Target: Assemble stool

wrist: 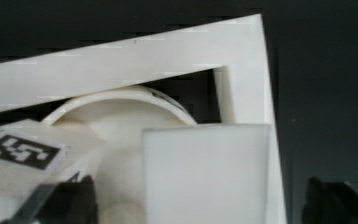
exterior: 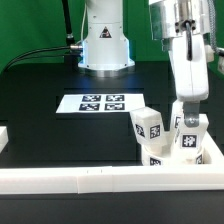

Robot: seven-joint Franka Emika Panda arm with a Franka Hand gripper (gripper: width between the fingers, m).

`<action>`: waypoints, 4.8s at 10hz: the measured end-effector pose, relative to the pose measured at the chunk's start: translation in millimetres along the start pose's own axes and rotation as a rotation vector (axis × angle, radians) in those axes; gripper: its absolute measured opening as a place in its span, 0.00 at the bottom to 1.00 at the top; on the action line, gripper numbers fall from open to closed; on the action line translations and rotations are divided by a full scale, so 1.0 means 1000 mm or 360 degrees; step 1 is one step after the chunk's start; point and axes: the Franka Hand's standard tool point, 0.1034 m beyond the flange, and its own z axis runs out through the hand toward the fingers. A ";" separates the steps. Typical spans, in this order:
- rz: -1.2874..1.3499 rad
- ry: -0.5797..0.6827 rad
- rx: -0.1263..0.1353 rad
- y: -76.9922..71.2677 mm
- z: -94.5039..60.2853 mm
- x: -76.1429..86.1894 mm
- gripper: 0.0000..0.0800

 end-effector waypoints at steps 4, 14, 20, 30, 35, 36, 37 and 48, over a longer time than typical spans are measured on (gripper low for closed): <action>-0.0249 -0.0029 0.0041 -0.011 -0.022 -0.005 0.81; -0.1811 -0.0100 -0.0095 -0.008 -0.013 -0.018 0.81; -0.2812 -0.0087 -0.0199 -0.004 -0.010 -0.011 0.81; -0.4237 -0.0124 -0.0439 -0.011 -0.005 0.002 0.81; -0.4752 -0.0216 -0.0608 -0.009 0.007 0.009 0.81; -0.4736 -0.0222 -0.0609 -0.007 0.010 0.008 0.81; -0.4731 -0.0232 -0.0612 -0.005 0.012 0.008 0.81; -0.4429 -0.0181 -0.0606 -0.004 0.016 0.013 0.42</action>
Offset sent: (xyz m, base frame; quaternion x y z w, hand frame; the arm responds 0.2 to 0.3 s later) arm 0.0000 0.0000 0.0000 0.0000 0.0000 -0.1296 0.9916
